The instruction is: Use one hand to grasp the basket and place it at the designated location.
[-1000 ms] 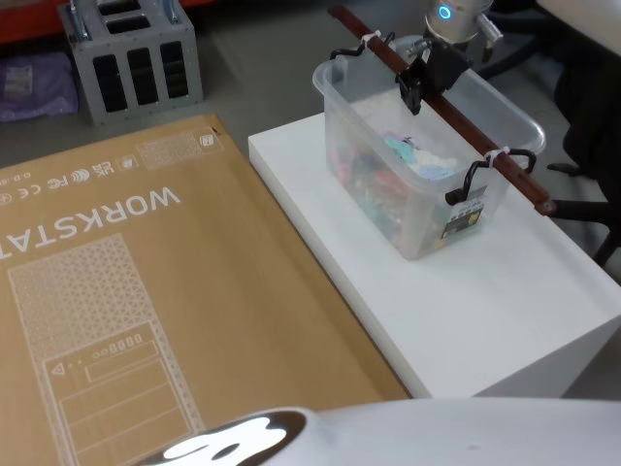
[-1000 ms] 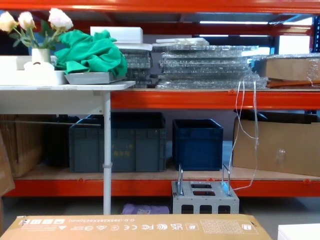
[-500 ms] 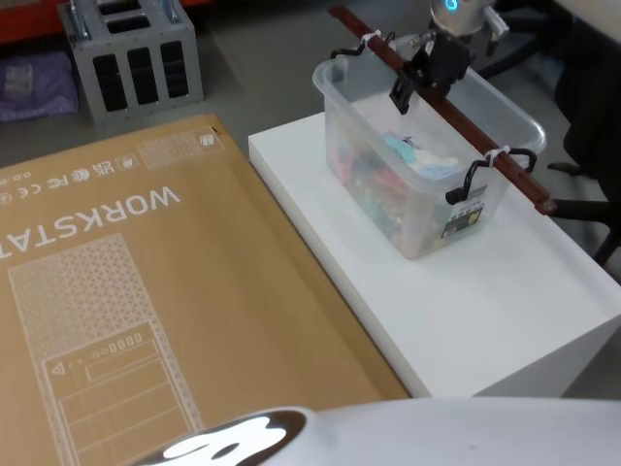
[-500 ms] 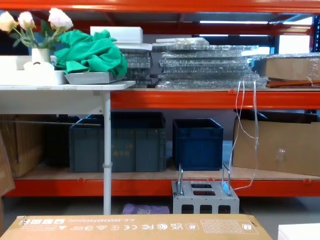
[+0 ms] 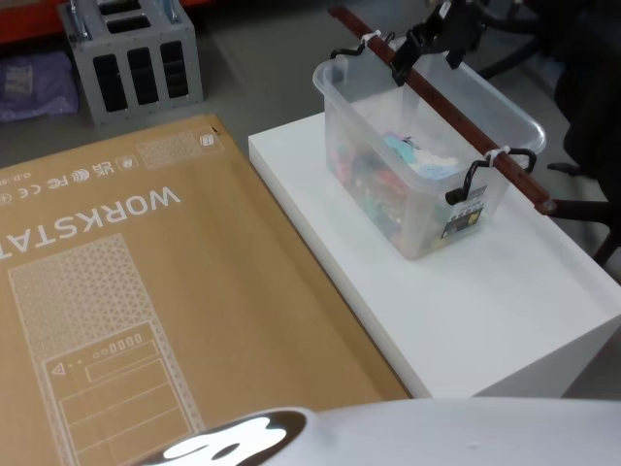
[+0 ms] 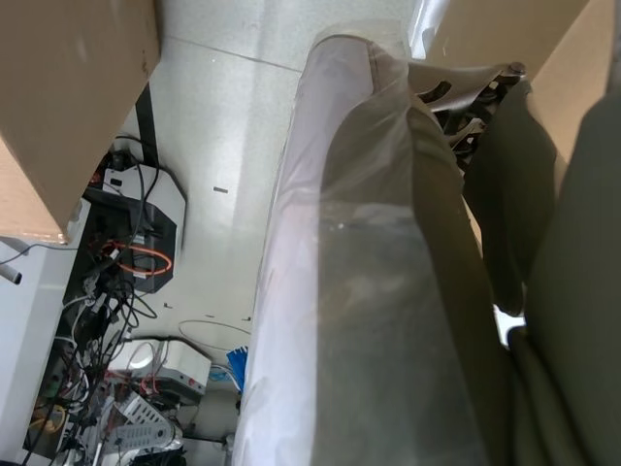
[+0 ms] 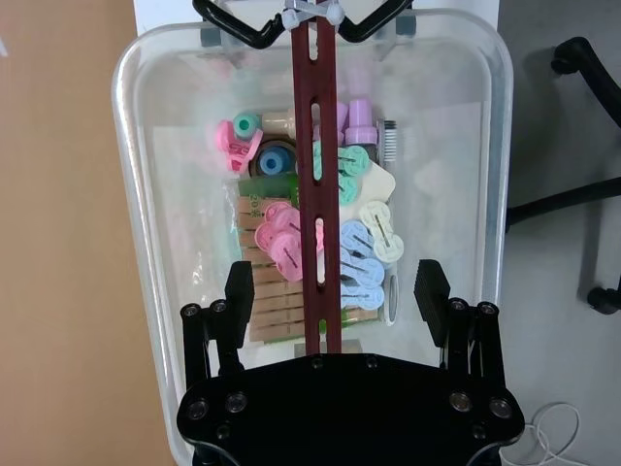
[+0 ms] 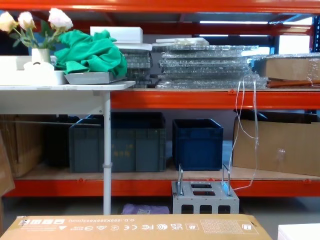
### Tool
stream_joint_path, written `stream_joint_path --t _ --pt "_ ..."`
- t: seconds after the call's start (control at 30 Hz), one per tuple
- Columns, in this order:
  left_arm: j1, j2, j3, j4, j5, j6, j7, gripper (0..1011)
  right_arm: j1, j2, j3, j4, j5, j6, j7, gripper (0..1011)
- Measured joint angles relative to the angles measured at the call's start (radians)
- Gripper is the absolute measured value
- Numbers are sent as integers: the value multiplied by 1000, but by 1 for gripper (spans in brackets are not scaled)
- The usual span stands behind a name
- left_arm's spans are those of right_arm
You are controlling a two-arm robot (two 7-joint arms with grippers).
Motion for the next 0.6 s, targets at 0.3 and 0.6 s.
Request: stream_joint_path --t 0.3,0.6 --pt "0 0 0 0 0 0 0 0 24 36 14 -29 38 -1 5 1000" --pt "0 0 0 0 0 0 0 0 32 65 20 -65 62 5 6 1000"
